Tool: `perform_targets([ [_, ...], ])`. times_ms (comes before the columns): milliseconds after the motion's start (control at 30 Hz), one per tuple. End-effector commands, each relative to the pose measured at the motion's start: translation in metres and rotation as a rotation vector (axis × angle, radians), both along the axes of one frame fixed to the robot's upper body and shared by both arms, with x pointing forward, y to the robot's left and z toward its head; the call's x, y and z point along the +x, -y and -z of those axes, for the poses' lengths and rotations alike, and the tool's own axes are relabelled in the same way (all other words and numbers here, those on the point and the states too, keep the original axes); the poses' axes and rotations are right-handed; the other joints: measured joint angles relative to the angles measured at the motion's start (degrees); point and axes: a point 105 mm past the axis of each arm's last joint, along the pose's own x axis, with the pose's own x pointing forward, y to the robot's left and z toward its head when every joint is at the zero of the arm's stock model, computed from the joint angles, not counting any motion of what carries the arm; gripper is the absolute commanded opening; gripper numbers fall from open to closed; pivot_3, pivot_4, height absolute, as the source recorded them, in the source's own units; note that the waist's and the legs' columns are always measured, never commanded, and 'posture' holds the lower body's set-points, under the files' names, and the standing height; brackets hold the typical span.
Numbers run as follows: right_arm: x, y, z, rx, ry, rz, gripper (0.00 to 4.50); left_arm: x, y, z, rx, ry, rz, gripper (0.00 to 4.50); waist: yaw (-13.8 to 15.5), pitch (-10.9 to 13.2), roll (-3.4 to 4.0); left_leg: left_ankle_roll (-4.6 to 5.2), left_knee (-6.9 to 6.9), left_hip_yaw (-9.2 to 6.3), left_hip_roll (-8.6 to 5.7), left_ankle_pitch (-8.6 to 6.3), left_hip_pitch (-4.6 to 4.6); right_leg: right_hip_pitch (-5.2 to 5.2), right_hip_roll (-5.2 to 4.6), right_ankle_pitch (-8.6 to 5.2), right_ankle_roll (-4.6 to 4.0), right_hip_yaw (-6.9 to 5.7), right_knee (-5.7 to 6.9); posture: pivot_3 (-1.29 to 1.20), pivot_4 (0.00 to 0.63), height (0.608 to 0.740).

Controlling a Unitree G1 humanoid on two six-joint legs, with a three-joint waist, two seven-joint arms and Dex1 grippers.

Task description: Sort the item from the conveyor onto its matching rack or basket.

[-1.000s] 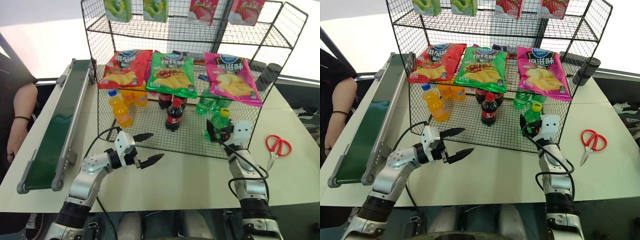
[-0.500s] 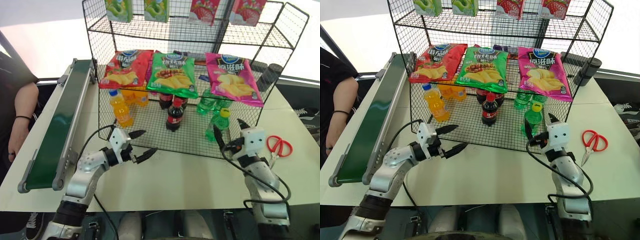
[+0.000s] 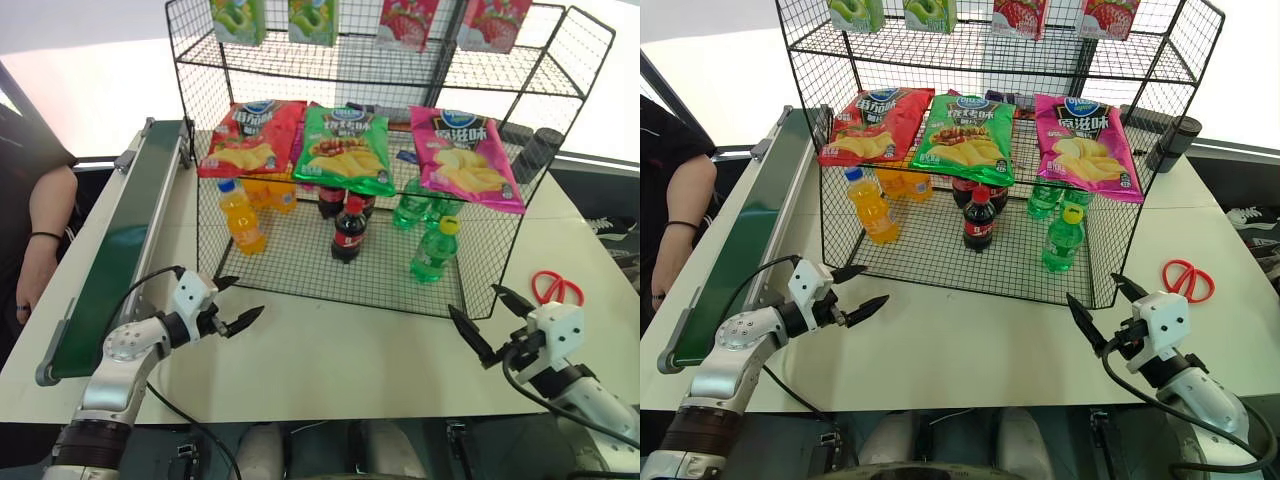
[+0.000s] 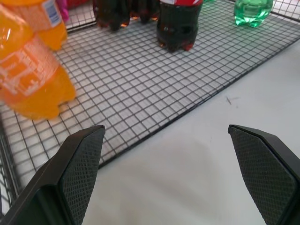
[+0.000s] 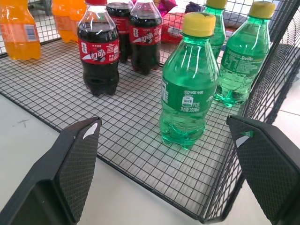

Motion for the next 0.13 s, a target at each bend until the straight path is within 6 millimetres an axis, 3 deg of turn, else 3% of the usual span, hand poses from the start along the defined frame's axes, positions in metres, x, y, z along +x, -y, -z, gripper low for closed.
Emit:
perform_targets([
  [33, 0.0011, 0.0044, -0.0083, -0.009, 0.043, -0.001, 4.45, 0.0017, -0.0081, -0.0108, 0.013, 0.056, -0.020, 4.50, 0.0, 0.0, 0.00, 0.00, 0.00, 0.00, 0.00, 0.00, -0.01, 0.00, -0.01, 0.00, 0.00, 0.00, 0.00, 0.00, 0.150, 0.740],
  [133, 0.0020, 0.0051, -0.0064, -0.009, 0.044, -0.002, 4.45, 0.0017, -0.0092, -0.0129, 0.009, 0.067, -0.028, 4.50, 0.0, 0.0, 0.01, 0.00, 0.00, 0.00, 0.00, 0.00, -0.01, -0.01, -0.02, 0.00, 0.00, 0.00, -0.01, 0.00, 0.150, 0.740],
])
